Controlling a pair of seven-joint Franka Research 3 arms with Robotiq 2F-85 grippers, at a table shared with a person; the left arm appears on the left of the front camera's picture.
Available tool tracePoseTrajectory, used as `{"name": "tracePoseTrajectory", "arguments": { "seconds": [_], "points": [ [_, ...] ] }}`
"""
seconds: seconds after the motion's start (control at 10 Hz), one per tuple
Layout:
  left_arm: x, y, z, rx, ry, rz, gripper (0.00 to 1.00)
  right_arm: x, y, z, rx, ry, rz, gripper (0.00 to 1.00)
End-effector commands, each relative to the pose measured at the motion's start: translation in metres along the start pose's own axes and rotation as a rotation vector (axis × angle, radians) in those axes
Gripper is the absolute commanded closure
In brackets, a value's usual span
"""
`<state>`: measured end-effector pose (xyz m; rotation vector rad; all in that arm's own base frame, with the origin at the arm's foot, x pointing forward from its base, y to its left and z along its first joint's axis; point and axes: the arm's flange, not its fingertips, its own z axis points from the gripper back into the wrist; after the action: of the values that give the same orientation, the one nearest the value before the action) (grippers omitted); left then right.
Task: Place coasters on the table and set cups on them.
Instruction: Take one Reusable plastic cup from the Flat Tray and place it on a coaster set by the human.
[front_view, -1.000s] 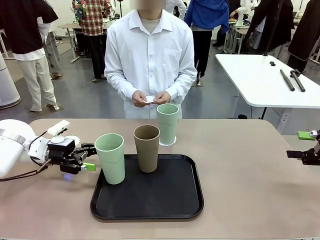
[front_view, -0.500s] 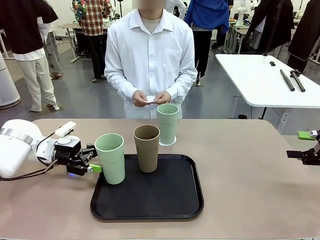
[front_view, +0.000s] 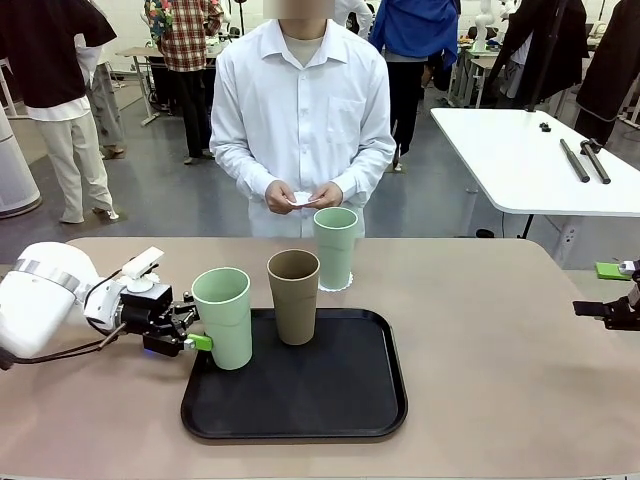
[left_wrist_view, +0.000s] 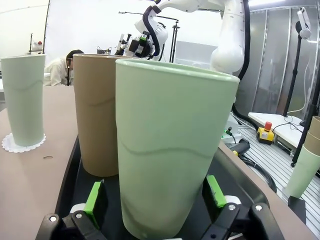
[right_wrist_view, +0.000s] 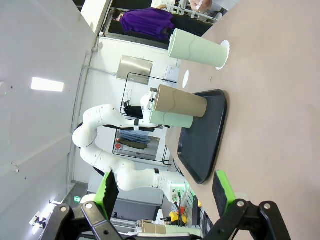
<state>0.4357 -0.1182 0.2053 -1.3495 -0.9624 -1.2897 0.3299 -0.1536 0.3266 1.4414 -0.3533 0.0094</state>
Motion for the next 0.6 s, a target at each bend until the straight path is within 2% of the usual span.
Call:
{"name": "tracePoseTrajectory", "arguments": {
  "seconds": [0.0,0.5],
  "points": [
    [-0.006,0.001,-0.009,0.0,0.019,-0.036,0.0,0.0,0.001,-0.001,0.008,0.001,0.002,0.0],
    [-0.009,-0.008,-0.023,-0.069,0.056,-0.092,0.0,0.0,0.001,-0.001,0.008,0.001,0.002,0.0]
  ]
}}
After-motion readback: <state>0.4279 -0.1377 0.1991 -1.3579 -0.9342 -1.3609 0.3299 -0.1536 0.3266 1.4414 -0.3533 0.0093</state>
